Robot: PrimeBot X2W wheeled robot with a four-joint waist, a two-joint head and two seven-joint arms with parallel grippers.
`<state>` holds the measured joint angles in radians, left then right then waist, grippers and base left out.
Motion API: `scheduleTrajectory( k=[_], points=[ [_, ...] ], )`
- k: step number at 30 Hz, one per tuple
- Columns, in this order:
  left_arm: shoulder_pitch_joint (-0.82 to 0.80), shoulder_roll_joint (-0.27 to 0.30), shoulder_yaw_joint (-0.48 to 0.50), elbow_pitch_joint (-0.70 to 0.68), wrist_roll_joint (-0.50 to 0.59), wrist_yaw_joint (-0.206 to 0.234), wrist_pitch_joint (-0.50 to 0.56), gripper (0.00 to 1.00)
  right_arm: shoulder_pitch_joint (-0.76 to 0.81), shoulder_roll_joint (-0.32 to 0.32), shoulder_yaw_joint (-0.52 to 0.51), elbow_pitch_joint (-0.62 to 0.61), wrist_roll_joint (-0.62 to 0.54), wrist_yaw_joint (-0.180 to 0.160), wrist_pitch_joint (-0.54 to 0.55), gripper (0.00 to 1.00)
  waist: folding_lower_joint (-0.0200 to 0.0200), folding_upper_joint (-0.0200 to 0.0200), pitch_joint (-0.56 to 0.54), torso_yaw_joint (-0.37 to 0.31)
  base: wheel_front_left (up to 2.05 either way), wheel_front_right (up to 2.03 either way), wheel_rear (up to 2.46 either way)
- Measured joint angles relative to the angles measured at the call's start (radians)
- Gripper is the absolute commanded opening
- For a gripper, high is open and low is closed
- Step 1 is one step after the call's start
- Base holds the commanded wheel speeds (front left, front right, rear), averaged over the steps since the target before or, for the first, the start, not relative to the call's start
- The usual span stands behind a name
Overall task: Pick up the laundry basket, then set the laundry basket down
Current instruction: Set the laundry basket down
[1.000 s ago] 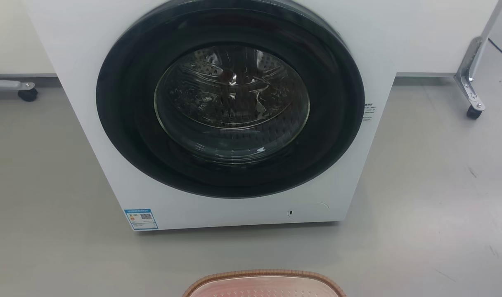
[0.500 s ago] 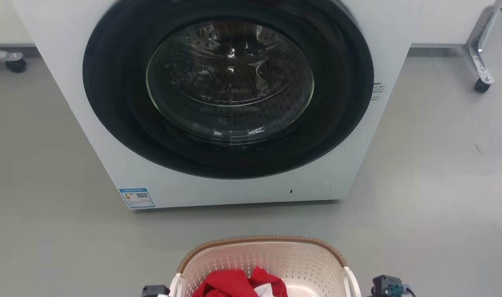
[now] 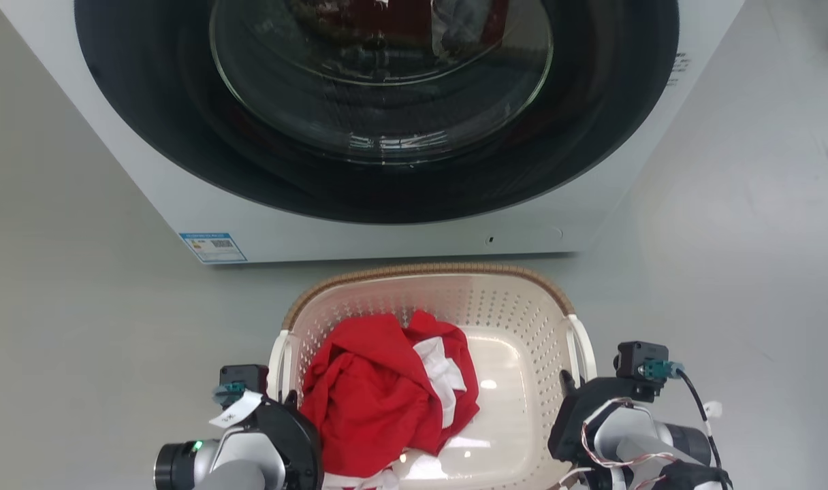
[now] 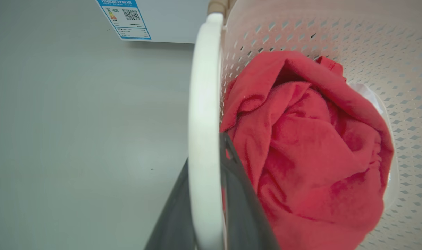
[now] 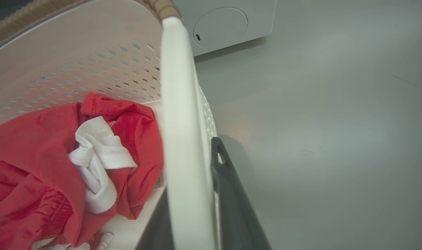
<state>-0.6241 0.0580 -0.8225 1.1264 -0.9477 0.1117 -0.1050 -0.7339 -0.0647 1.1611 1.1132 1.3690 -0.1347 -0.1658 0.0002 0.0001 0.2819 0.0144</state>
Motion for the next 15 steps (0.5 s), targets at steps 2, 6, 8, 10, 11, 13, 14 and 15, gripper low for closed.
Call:
scheduleTrajectory(
  k=[2,6,8,10,11,13,14,15],
  points=[
    [-0.025,0.0,0.003,0.0,0.0,0.002,-0.004,0.0,-0.029,0.0,0.001,0.004,-0.007,0.0,-0.004,0.0,0.0,0.0,0.029,0.003,0.0,0.0,0.0],
    [-0.076,0.001,0.014,0.0,0.0,0.002,-0.021,0.0,-0.082,0.0,0.002,0.015,-0.022,0.0,-0.016,0.0,0.0,0.0,0.087,0.009,0.0,0.0,0.0],
    [-0.1,0.001,0.019,0.0,0.0,0.002,-0.027,0.0,-0.107,0.0,0.003,0.017,-0.025,0.0,-0.022,0.0,0.0001,0.0001,0.117,0.012,0.0,0.0,0.0],
    [-0.122,0.002,0.023,0.0,0.001,0.002,-0.034,0.0,-0.131,-0.001,0.002,0.02,-0.028,0.0,-0.029,0.0,0.0,0.0,0.146,0.016,0.0,0.0,0.0],
    [-0.134,0.003,0.024,0.0,0.003,0.002,-0.038,0.0,-0.143,-0.001,0.002,0.021,-0.031,0.0,-0.03,0.0,0.0,0.0,0.161,0.017,0.0,0.0,0.0],
    [-0.159,0.006,0.029,0.0,0.007,0.002,-0.043,0.0,-0.166,-0.001,0.002,0.021,-0.031,0.0,-0.033,0.0,0.0,0.0001,0.19,0.021,0.0,0.0,0.0],
    [-0.183,0.006,0.031,0.0,0.007,0.002,-0.049,0.0,-0.191,-0.001,0.0,0.026,-0.034,0.0,-0.04,0.0,0.0,0.0001,0.22,0.025,0.0,0.0,0.0],
    [-0.194,0.006,0.032,0.0,0.008,0.002,-0.054,0.0,-0.204,-0.002,0.0,0.029,-0.035,0.0,-0.04,0.0,0.0,0.0001,0.235,0.026,0.0,0.0,0.0]
  ],
)
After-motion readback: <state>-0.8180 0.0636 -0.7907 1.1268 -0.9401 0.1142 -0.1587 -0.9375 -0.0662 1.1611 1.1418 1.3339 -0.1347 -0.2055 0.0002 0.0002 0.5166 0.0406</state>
